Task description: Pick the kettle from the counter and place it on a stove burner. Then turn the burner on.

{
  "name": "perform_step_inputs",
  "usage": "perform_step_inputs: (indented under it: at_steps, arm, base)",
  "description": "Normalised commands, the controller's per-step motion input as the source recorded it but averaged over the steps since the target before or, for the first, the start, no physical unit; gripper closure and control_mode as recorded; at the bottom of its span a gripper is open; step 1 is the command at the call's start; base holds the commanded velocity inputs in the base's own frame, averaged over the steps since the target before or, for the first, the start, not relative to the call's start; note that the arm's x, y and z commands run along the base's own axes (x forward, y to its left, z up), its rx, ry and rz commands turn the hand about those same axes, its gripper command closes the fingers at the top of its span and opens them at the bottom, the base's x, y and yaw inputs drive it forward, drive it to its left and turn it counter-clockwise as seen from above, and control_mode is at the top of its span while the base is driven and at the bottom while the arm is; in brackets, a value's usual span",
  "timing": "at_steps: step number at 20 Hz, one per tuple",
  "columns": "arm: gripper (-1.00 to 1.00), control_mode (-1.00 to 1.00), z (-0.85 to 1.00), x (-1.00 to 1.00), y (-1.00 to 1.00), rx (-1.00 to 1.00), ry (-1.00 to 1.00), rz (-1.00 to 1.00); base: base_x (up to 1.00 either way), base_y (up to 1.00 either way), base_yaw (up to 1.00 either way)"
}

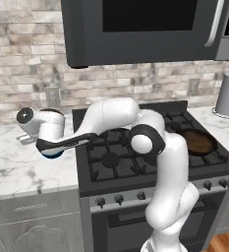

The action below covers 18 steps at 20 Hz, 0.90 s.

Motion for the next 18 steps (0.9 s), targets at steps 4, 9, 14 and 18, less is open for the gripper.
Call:
perform_step_inputs:
  at_steps: [4, 9, 14, 18]
  arm:
    - [1.00, -1.00, 0.24, -0.24, -0.64, 0.01, -0.27, 0.00]
    - [1.00, -1.00, 0.46, -0.11, -0.82, 0.08, -0.19, 0.00]
    - [1.00, -1.00, 0.62, -0.08, -0.86, 0.15, -0.03, -0.03]
    - [1.00, -1.00, 0.44, -0.06, -0.92, 0.15, 0.05, -0.10]
  base:
    - [0.00, 0.00, 0.00]
    - [0.00, 0.00, 0.00]
    - [0.00, 0.00, 0.00]
    - [0.00, 0.00, 0.00]
